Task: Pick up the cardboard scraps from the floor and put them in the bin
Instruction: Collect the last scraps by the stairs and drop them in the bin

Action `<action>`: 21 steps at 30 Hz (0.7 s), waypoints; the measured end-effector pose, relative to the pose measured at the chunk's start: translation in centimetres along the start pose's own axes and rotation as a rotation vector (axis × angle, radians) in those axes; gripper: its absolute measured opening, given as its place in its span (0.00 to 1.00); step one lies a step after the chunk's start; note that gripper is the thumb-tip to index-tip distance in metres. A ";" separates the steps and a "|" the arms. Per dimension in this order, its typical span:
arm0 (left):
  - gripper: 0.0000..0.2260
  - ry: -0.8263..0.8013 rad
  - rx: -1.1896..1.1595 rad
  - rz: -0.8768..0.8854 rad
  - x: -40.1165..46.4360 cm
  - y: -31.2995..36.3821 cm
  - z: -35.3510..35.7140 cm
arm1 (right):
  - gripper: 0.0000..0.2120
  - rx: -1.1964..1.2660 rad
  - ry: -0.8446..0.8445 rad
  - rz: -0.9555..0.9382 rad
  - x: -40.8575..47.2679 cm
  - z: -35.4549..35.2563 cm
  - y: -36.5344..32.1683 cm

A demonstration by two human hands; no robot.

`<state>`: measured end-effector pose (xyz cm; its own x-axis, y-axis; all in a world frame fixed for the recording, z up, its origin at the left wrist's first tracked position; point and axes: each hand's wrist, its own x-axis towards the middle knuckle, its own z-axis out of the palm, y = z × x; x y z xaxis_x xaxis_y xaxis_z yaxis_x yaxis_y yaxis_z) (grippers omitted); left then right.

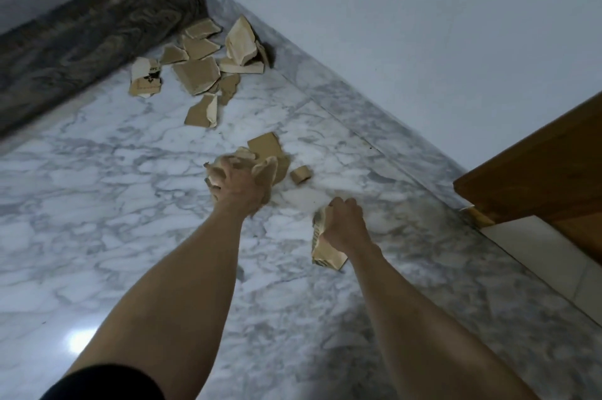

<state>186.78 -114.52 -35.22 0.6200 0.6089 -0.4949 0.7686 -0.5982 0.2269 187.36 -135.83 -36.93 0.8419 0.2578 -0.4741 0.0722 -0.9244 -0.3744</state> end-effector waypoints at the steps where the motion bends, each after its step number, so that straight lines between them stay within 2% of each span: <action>1: 0.31 -0.003 -0.015 -0.014 -0.1 0.0 0.1 | 0.23 -0.006 0.000 0.007 0.2 -0.1 -0.1; 4: 0.22 0.046 0.046 -0.040 -0.9 0.0 -0.2 | 0.22 0.039 -0.023 -0.003 0.6 -0.4 -0.5; 6: 0.19 0.071 -0.007 -0.060 -1.3 -0.7 -0.7 | 0.19 0.112 -0.063 0.023 0.8 -0.8 -1.2; 9: 0.18 0.088 -0.072 0.053 -0.7 -2.8 -1.5 | 0.16 0.398 -0.078 0.088 1.6 -1.8 -3.1; 12: 0.18 0.059 -0.340 0.140 -0.9 -4.9 -2.6 | 0.32 0.631 -0.131 0.111 2.8 -3.4 -5.7; 14: 0.24 0.012 -0.478 0.117 -1.0 -6.3 -3.9 | 0.43 0.577 -0.178 0.063 3.8 -4.2 -7.7; 16: 0.27 -0.022 -0.529 0.091 -0.2 -8.1 -4.7 | 0.48 0.464 -0.210 0.009 4.6 -4.6 -9.7; 18: 0.24 -0.065 -0.606 0.073 0.7 -9.9 -5.4 | 0.52 0.352 -0.233 -0.028 5.4 -4.4 -11.6; 21: 0.22 -0.102 -0.594 0.079 1.2 -11.3 -6.6 | 0.56 0.203 -0.254 -0.050 6.5 -3.2 -13.9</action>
<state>179.84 -103.57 -32.82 0.6827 0.5043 -0.5287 0.6959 -0.2283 0.6809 193.54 -122.17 -32.22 0.6780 0.3872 -0.6249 -0.0191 -0.8405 -0.5415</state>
